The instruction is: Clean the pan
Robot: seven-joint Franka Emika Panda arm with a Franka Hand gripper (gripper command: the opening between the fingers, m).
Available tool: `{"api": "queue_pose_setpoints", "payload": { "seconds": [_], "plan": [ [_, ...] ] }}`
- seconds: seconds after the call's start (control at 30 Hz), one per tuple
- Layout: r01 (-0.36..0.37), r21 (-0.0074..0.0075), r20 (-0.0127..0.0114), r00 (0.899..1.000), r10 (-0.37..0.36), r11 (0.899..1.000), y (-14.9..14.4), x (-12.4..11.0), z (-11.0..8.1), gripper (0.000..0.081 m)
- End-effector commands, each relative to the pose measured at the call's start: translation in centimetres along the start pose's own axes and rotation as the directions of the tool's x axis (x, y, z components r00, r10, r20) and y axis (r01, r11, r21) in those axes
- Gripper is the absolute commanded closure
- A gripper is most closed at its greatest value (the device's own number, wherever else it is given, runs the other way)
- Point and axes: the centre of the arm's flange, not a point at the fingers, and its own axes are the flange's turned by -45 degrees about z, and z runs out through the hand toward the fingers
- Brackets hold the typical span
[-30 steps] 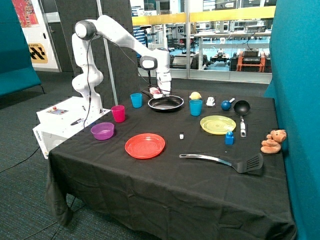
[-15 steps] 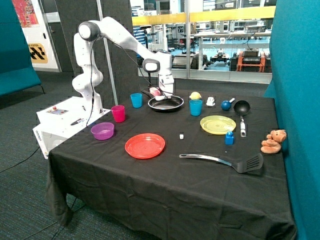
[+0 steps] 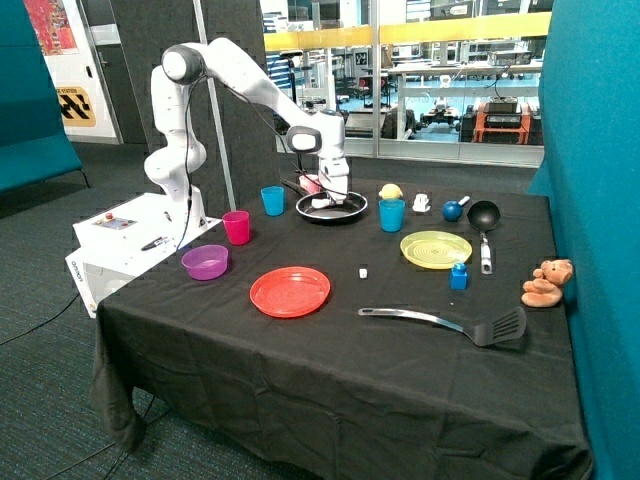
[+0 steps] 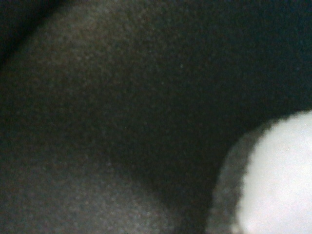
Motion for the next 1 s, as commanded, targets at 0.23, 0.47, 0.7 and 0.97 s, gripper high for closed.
{"api": "queue_pose_setpoints", "payload": {
  "seconds": [0.23, 0.47, 0.7, 0.97],
  "plan": [
    [0.05, 0.0027, -0.0033, 0.999, -0.05, 0.999, -1.1, -1.4, 1.5, 0.0808],
    [0.069, 0.0027, -0.0033, 0.998, -0.069, 0.998, -2.6, -1.3, 2.0, 0.0808],
    [0.091, 0.0026, -0.0034, 0.996, -0.091, 0.996, -3.9, -0.2, 1.7, 0.0808],
    [0.102, 0.0026, -0.0034, 0.995, -0.102, 0.995, -5.1, 1.6, 1.4, 0.0808]
  ]
}}
